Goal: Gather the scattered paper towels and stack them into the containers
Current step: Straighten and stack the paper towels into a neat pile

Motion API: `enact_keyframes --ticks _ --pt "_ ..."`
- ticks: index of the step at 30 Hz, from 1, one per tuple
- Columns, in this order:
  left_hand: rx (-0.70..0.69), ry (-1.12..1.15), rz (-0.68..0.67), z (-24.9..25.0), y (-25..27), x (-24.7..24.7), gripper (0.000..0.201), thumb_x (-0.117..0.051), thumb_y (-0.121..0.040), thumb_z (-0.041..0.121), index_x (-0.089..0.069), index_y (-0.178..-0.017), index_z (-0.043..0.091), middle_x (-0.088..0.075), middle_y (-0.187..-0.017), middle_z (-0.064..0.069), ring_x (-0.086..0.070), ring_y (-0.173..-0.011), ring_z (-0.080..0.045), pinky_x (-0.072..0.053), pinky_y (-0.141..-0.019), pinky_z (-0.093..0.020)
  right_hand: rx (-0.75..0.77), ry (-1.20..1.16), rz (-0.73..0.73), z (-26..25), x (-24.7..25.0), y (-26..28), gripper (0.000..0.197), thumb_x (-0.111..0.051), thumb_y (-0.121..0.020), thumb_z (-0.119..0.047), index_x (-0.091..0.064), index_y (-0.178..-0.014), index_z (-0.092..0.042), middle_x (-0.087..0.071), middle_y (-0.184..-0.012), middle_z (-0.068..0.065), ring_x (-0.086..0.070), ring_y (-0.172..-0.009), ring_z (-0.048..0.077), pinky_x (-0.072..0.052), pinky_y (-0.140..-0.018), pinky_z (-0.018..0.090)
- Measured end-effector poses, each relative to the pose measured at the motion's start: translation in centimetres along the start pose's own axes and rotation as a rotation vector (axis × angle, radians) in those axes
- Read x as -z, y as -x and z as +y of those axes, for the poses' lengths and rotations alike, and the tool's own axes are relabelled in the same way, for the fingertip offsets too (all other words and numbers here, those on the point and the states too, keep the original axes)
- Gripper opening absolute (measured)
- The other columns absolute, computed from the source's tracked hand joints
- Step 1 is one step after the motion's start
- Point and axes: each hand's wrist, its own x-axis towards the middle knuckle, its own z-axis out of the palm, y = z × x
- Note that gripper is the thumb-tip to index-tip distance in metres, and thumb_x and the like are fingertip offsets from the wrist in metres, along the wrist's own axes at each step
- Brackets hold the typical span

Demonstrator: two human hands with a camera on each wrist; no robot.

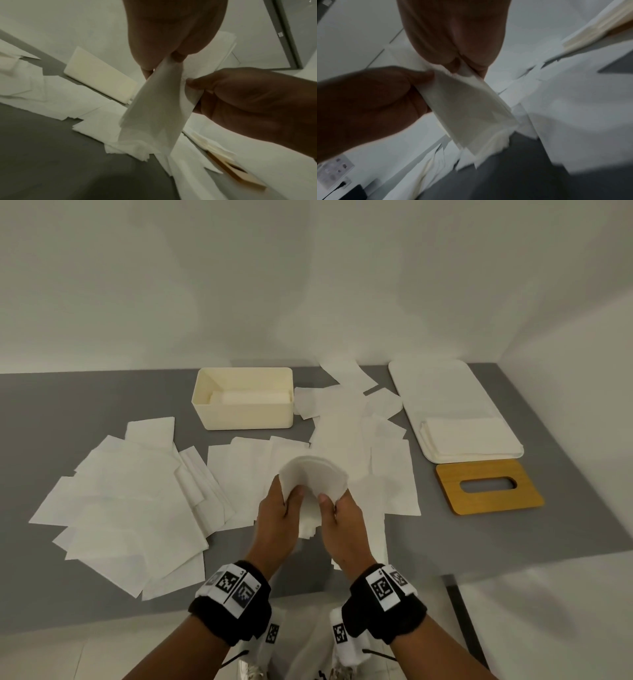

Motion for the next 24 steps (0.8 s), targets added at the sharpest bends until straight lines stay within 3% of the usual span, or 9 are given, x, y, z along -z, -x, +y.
enact_keyframes --ticks 3,7,9,11,13,16,20,22,24 --pt "0.006 0.016 -0.008 -0.9 0.4 -0.4 0.024 -0.054 -0.097 0.026 -0.045 -0.119 0.029 -0.059 -0.102 0.019 -0.060 -0.093 -0.002 -0.048 -0.066 -0.008 -0.059 -0.059 0.017 0.5 -0.8 0.9 0.032 -0.044 -0.100 -0.027 -0.042 -0.132 -0.021 -0.055 -0.104 -0.016 -0.056 -0.089 -0.003 -0.045 -0.080 0.006" --pt "0.047 0.028 0.004 -2.2 0.6 -0.6 0.050 -0.066 -0.082 0.048 -0.041 -0.123 0.034 -0.057 -0.113 0.016 -0.059 -0.104 -0.011 -0.050 -0.081 -0.023 -0.148 -0.117 0.036 0.5 -1.2 1.1 0.047 -0.050 -0.097 -0.029 -0.031 -0.139 -0.023 -0.049 -0.118 -0.011 -0.050 -0.104 0.007 -0.047 -0.098 0.025" --pt "0.050 0.015 0.037 -1.6 0.5 -0.7 0.049 -0.073 -0.082 0.037 -0.042 -0.120 0.033 -0.055 -0.109 0.019 -0.058 -0.100 -0.006 -0.049 -0.080 -0.019 -0.154 -0.180 0.066 0.0 -1.1 0.8 0.044 -0.052 -0.097 -0.027 -0.033 -0.137 -0.024 -0.050 -0.121 -0.010 -0.051 -0.106 0.009 -0.047 -0.097 0.026" --pt "0.055 0.005 0.076 -0.7 0.1 -0.7 0.050 -0.078 -0.078 0.029 -0.043 -0.114 0.032 -0.055 -0.101 0.022 -0.057 -0.091 0.000 -0.046 -0.069 -0.008 -0.160 -0.246 0.093 -0.2 -1.0 0.3 0.044 -0.056 -0.094 -0.026 -0.035 -0.133 -0.026 -0.053 -0.119 -0.010 -0.054 -0.105 0.009 -0.050 -0.094 0.026" --pt "0.067 0.036 0.081 -0.4 -0.1 -0.6 0.054 -0.082 -0.074 0.027 -0.044 -0.112 0.030 -0.055 -0.099 0.020 -0.057 -0.088 0.001 -0.046 -0.063 -0.007 -0.183 -0.244 0.086 0.0 -1.1 0.0 0.044 -0.058 -0.093 -0.027 -0.034 -0.131 -0.028 -0.052 -0.118 -0.008 -0.054 -0.106 0.010 -0.051 -0.094 0.029" --pt "0.072 0.044 0.041 -0.7 -0.3 -0.7 0.047 -0.077 -0.079 0.027 -0.046 -0.113 0.031 -0.057 -0.102 0.020 -0.057 -0.092 -0.001 -0.045 -0.067 -0.010 -0.208 -0.197 0.059 0.7 -1.6 -0.5 0.037 -0.054 -0.095 -0.028 -0.037 -0.128 -0.027 -0.054 -0.119 -0.005 -0.055 -0.108 0.015 -0.051 -0.094 0.032" --pt "0.136 0.257 0.073 -0.5 -0.9 0.1 0.027 -0.074 -0.081 0.026 -0.061 -0.104 0.026 -0.070 -0.099 0.005 -0.067 -0.093 -0.017 -0.057 -0.076 -0.031 -0.217 -0.171 -0.073 1.0 -0.7 -1.3 0.027 -0.056 -0.089 -0.018 -0.055 -0.115 -0.020 -0.064 -0.105 0.000 -0.062 -0.095 0.021 -0.055 -0.070 0.025" --pt "0.218 0.411 0.082 -0.7 -1.2 1.2 0.034 -0.076 -0.080 0.025 -0.065 -0.110 0.016 -0.073 -0.103 -0.003 -0.068 -0.098 -0.025 -0.057 -0.083 -0.042 -0.209 -0.071 -0.190 1.0 0.7 -1.7 0.024 -0.059 -0.088 -0.016 -0.060 -0.112 -0.016 -0.066 -0.103 0.000 -0.063 -0.092 0.020 -0.054 -0.068 0.024" --pt "0.227 0.418 0.082 -1.1 -1.5 2.9 0.041 -0.080 -0.075 0.027 -0.066 -0.110 0.013 -0.073 -0.104 -0.006 -0.068 -0.098 -0.026 -0.057 -0.083 -0.043 -0.154 0.057 -0.228 0.8 2.5 -2.2 0.022 -0.059 -0.088 -0.016 -0.064 -0.109 -0.018 -0.066 -0.097 -0.007 -0.064 -0.086 0.014 -0.051 -0.069 0.024"
